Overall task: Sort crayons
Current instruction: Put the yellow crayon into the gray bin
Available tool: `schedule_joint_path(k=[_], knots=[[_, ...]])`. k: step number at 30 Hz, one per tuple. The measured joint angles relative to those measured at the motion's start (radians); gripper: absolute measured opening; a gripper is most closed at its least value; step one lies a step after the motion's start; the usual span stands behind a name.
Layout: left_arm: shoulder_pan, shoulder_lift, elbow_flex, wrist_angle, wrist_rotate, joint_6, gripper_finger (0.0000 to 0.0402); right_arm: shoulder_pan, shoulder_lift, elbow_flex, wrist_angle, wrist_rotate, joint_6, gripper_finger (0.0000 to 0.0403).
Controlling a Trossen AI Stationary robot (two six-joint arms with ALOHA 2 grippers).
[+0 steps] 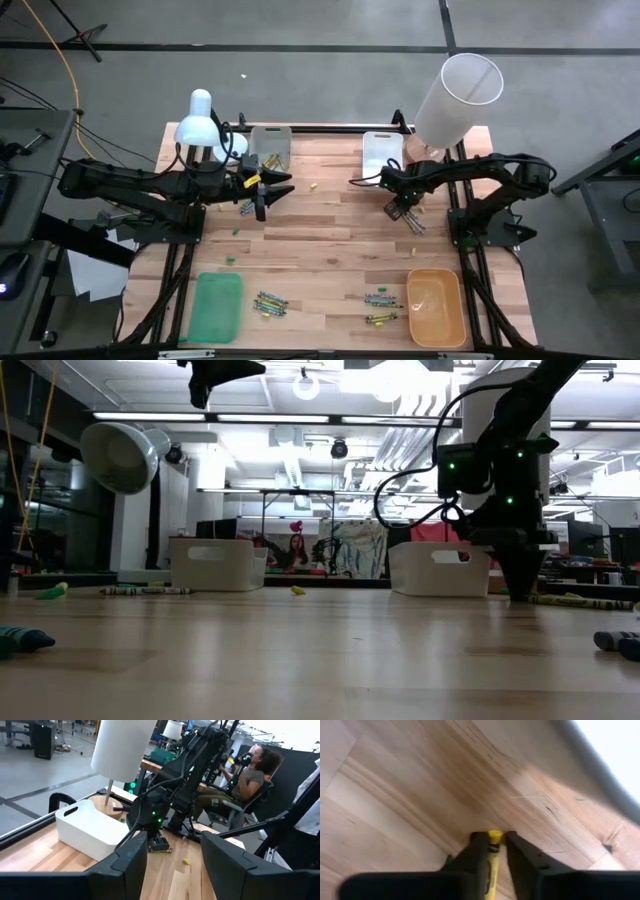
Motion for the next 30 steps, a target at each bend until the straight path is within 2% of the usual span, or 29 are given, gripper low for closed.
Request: schedule_joint_path(k=[3,7,14,16,19,22,26,28,30], knots=[[0.000,-0.014,0.001,0.015,-0.001,0.011,0.0172,0.009,-0.007,-0.001,-0.008,0.001,-0.007,0.0012],[0.000,-0.054,0.001,0.011,-0.008,0.046,0.0172,0.039,-0.062,0.013,-0.031,-0.006,-0.004,0.0007],[0.000,-0.139,0.002,0.001,-0.061,0.108,0.0172,0.122,-0.264,0.135,-0.002,0.041,0.020,0.0003],[0.000,-0.152,0.002,-0.015,-0.070,0.109,0.0172,0.153,-0.316,0.158,0.103,0.042,0.020,0.0002],[0.000,-0.145,0.002,-0.046,-0.074,0.105,0.0172,0.201,-0.357,0.164,0.352,0.042,0.029,0.0002],[0.000,-0.100,0.001,-0.052,-0.048,0.105,0.0172,0.244,-0.343,0.165,0.637,0.042,0.024,0.0001],[0.000,-0.005,0.001,0.020,0.034,0.104,0.0172,0.287,-0.267,0.167,0.990,0.028,-0.021,0.0001],[0.000,0.047,0.000,0.062,0.095,0.098,0.0172,0.303,-0.226,0.191,1.070,0.007,-0.044,0.0001],[0.007,0.101,0.002,0.128,0.151,0.075,0.0172,0.319,-0.185,0.239,1.080,-0.017,-0.080,0.0001]])
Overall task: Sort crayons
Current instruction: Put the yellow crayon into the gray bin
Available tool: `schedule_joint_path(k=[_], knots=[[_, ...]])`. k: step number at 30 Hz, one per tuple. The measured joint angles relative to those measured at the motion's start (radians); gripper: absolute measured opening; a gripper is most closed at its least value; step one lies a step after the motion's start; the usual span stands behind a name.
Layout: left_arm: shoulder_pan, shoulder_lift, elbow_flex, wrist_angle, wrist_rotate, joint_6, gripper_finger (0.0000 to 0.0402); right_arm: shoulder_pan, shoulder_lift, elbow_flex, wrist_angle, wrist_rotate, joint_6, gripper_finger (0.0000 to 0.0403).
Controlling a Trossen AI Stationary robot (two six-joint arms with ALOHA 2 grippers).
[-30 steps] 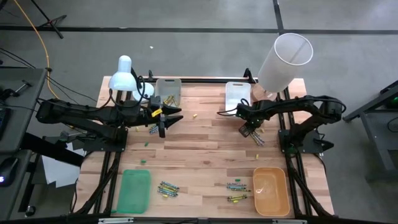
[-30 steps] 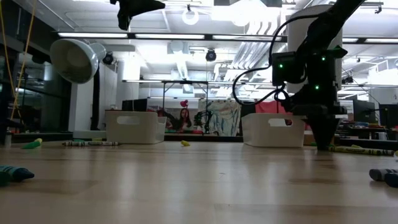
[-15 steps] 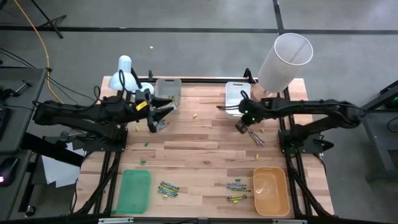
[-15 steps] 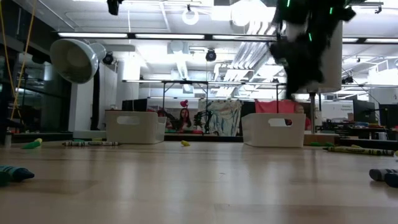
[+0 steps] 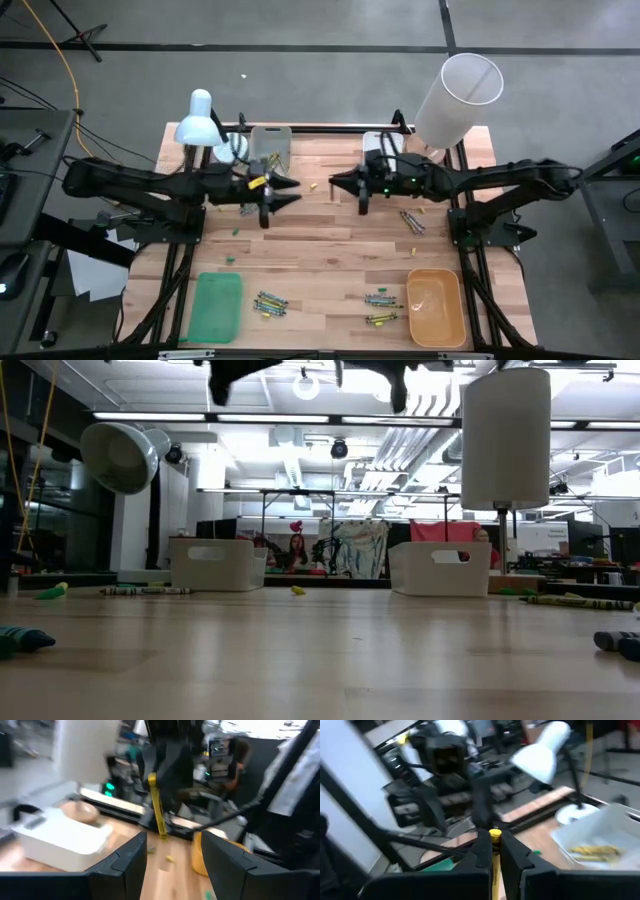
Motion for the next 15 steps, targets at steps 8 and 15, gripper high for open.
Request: schedule_joint_path(k=[8,15], knots=[[0.034,0.121,0.029,0.046,0.090,-0.074,0.0172,0.045,0.110,0.209,-0.129,-0.036,-0.150,0.0000],[0.034,0.116,0.039,0.092,0.120,-0.066,0.0173,0.027,0.114,0.232,-0.136,-0.033,-0.188,0.0000]])
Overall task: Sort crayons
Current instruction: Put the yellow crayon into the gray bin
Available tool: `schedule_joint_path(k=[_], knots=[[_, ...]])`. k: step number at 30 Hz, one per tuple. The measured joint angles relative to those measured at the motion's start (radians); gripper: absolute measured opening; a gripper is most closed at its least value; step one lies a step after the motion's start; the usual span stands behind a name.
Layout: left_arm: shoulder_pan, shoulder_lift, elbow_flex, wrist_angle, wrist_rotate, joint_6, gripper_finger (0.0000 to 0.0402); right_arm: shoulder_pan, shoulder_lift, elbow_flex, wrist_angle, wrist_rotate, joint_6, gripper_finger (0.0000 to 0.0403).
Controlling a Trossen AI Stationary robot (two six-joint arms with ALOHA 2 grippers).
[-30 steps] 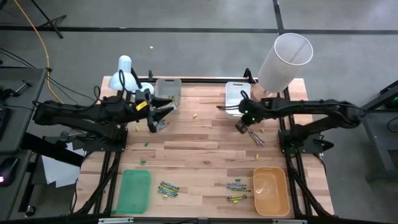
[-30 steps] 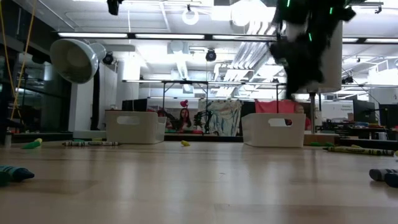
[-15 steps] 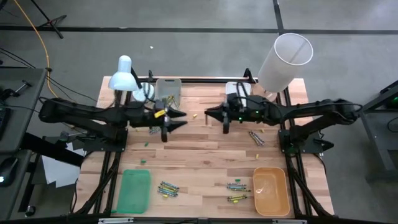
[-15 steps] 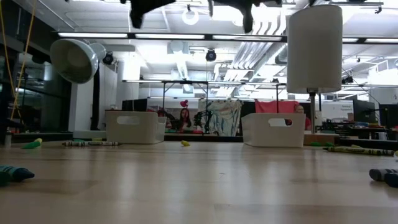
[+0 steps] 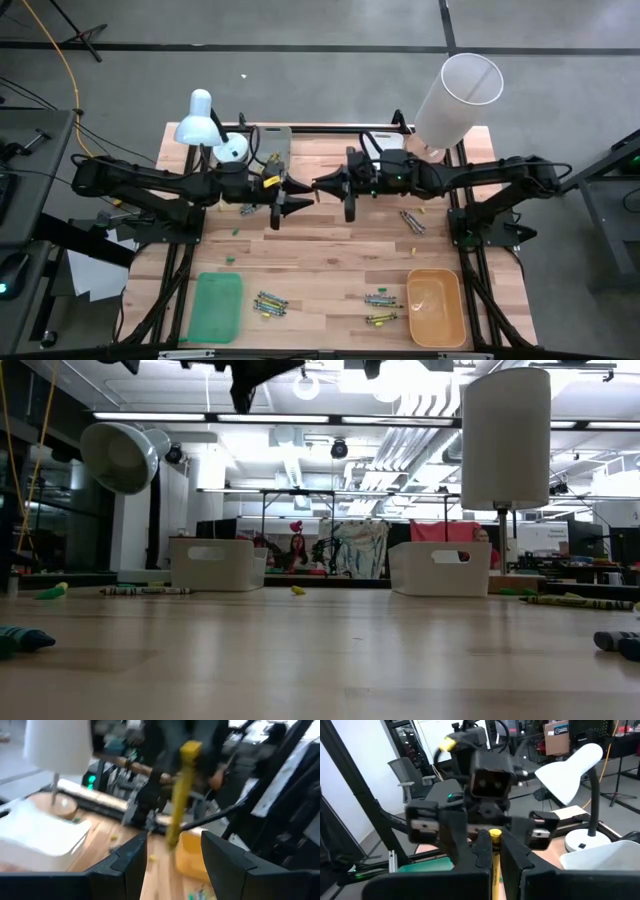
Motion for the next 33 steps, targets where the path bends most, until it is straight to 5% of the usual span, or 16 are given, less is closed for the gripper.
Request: schedule_joint_path(k=[21,24,29,33], knots=[[0.006,0.100,0.002,0.222,-0.006,0.022,0.0167,0.008,0.008,0.001,0.098,-0.002,0.018,0.0000],[0.006,0.099,0.002,0.222,-0.006,0.035,0.0132,0.008,0.008,0.001,0.095,-0.002,0.016,0.0000],[0.012,0.095,0.002,0.208,-0.002,0.058,0.0018,0.007,0.008,0.001,0.081,0.002,0.021,0.0015],[0.033,0.083,0.002,0.171,0.000,0.068,0.0012,0.006,0.008,0.001,0.071,0.021,0.040,0.0057]])
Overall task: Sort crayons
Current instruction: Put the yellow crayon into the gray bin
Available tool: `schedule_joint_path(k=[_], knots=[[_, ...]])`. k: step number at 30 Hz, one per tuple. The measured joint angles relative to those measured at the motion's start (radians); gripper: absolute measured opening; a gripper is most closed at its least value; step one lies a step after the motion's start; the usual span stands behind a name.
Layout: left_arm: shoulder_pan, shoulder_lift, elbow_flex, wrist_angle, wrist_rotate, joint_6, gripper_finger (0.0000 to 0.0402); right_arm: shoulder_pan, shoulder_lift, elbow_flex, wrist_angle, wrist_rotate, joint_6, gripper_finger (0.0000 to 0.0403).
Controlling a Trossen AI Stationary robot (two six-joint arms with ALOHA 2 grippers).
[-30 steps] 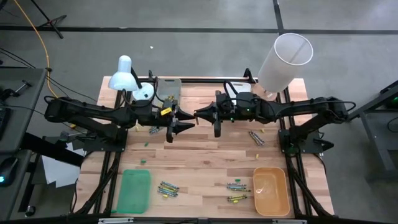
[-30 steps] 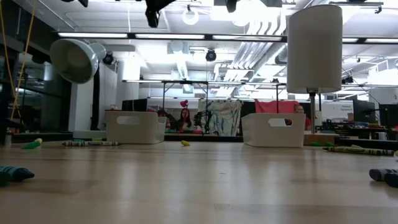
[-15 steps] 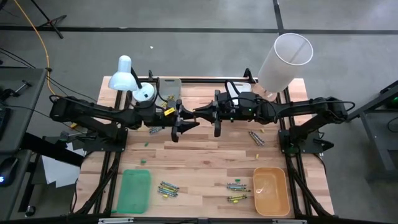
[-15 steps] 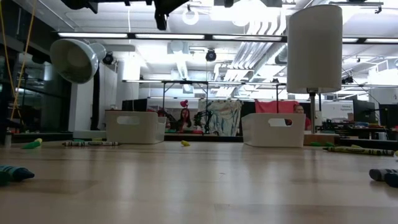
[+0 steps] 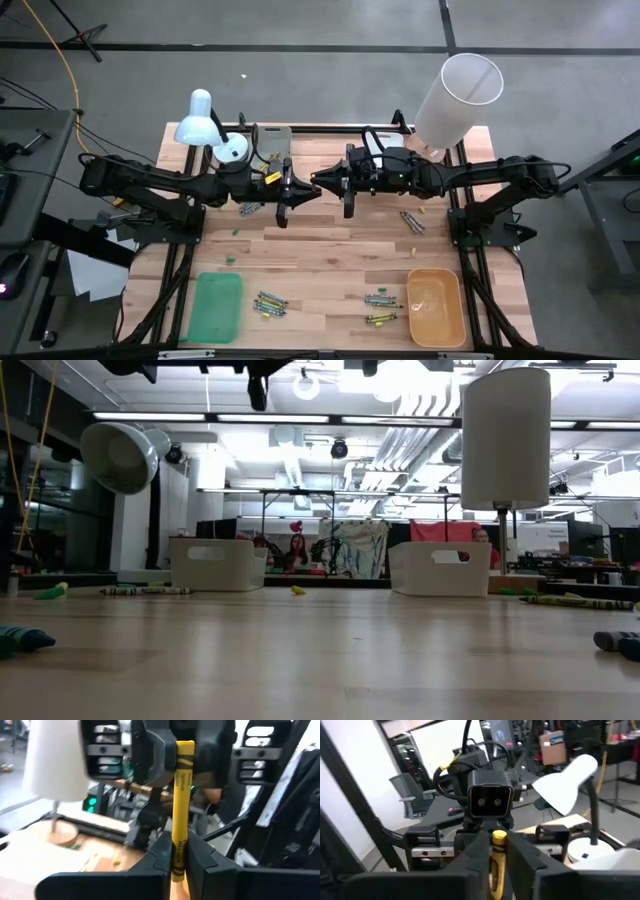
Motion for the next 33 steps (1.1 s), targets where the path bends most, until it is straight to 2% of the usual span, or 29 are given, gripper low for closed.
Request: schedule_joint_path(k=[5,9,13,17,21,27,33], knots=[[0.044,-0.115,0.000,-0.244,-0.064,0.013,0.0006,-0.005,-0.048,0.006,-0.051,0.134,-0.052,0.0128],[0.066,-0.260,0.000,-0.540,-0.217,0.026,0.0004,-0.026,-0.119,0.010,-0.165,0.240,-0.091,0.0168],[0.080,-0.352,-0.011,-0.838,-0.384,-0.073,0.0003,-0.046,-0.176,0.010,-0.263,0.294,-0.086,0.0184],[0.116,-0.358,-0.033,-0.891,-0.399,-0.161,0.0002,-0.051,-0.193,0.010,-0.297,0.295,-0.086,0.0185],[0.253,-0.275,-0.032,-0.881,-0.360,-0.243,0.0001,-0.058,-0.192,0.010,-0.295,0.295,-0.062,0.0185],[0.542,-0.021,0.022,-0.965,-0.133,-0.279,0.0001,-0.069,-0.191,0.009,-0.327,0.295,0.005,0.0185],[0.653,0.226,0.080,-1.014,-0.037,-0.276,0.0002,-0.071,-0.190,0.009,-0.328,0.296,0.023,0.0185]])
